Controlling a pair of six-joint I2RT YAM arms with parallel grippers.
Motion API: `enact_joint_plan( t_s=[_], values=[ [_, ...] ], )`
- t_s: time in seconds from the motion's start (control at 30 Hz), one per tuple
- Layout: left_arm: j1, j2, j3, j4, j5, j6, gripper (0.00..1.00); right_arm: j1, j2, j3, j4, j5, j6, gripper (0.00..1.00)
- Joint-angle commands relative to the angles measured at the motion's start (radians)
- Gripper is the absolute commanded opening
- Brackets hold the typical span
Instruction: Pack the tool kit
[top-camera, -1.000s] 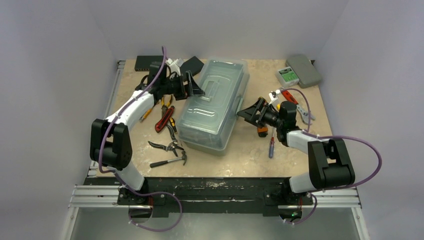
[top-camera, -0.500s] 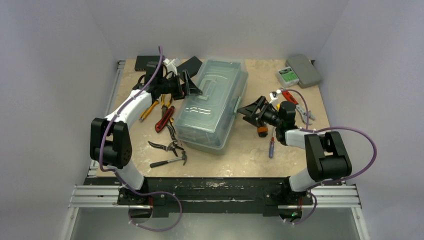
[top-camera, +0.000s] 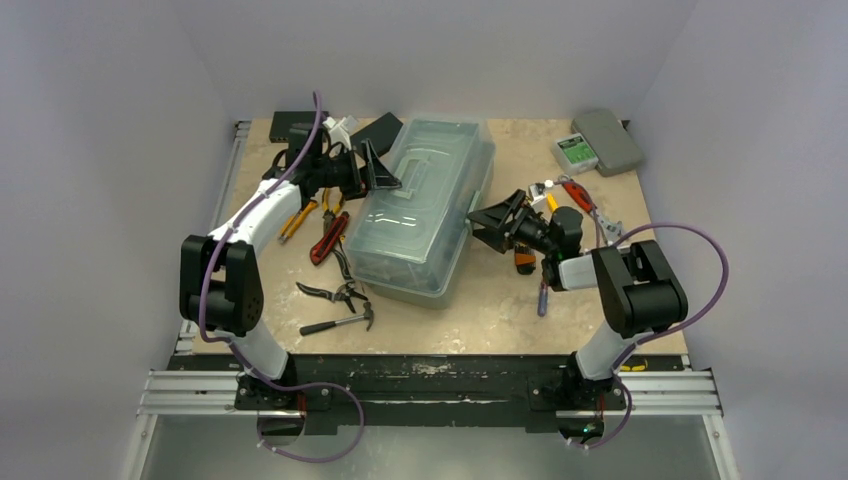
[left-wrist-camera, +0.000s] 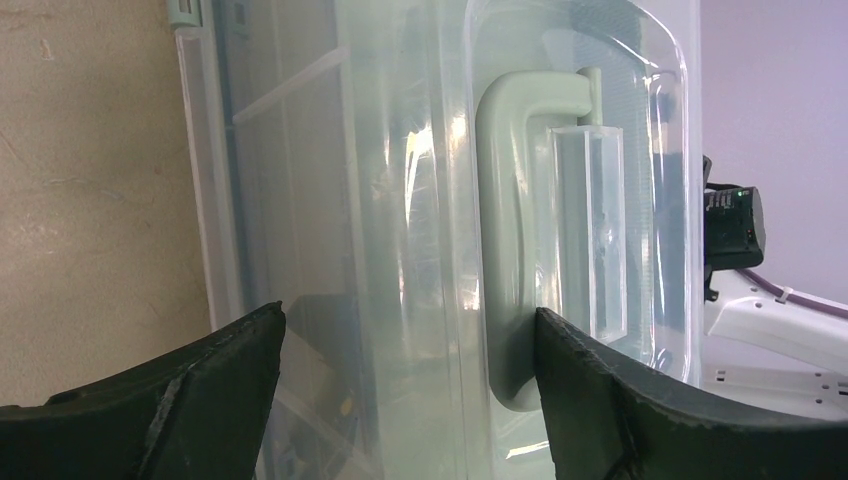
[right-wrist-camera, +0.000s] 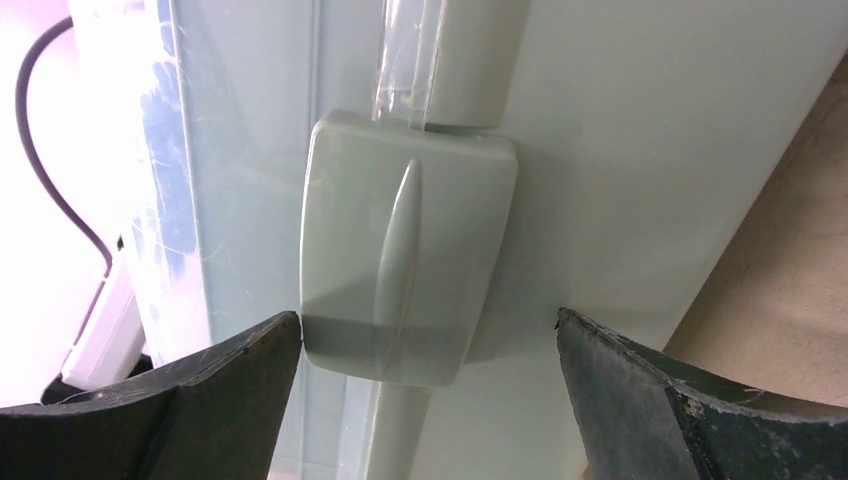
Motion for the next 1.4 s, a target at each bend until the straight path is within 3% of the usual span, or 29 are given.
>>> enact_joint_plan(
  t_s=[0.0,0.13,0.33,0.47,0.67,0.9,1.1,1.37],
  values=[
    [-0.009,0.080,-0.069,-0.133,-0.142,0.039,0.52,0.026,-0.040,0.030,0.027,0.002,0.014,0.99],
    [-0.009,0.080,-0.072,-0.128,-0.141,0.036,0.52,0.042,-0.082,0.055,-0.102,0.030,-0.050,0.99],
    [-0.009,0.083,-0.073,-0.129,-0.141,0.037,0.51,0.061,-0.053,0.085,-0.086,0.030,-0.020,0.96],
    [-0.010,0.079,-0.077,-0.128,-0.144,0.039,0.51,0.069,-0.054,0.112,-0.137,0.041,-0.037,0.82],
    [-0.022,0.081,-0.079,-0.129,-0.145,0.038,0.50,0.070,-0.138,0.157,-0.435,0.122,-0.176,0.57],
    [-0.023,0.080,-0.074,-0.132,-0.147,0.042,0.50,0.070,-0.164,0.181,-0.507,0.139,-0.194,0.43],
    [-0.023,0.080,-0.075,-0.134,-0.151,0.043,0.49,0.070,-0.201,0.203,-0.583,0.171,-0.229,0.38],
    [-0.024,0.077,-0.074,-0.137,-0.156,0.045,0.49,0.072,-0.267,0.278,-0.806,0.255,-0.351,0.36]
  ],
)
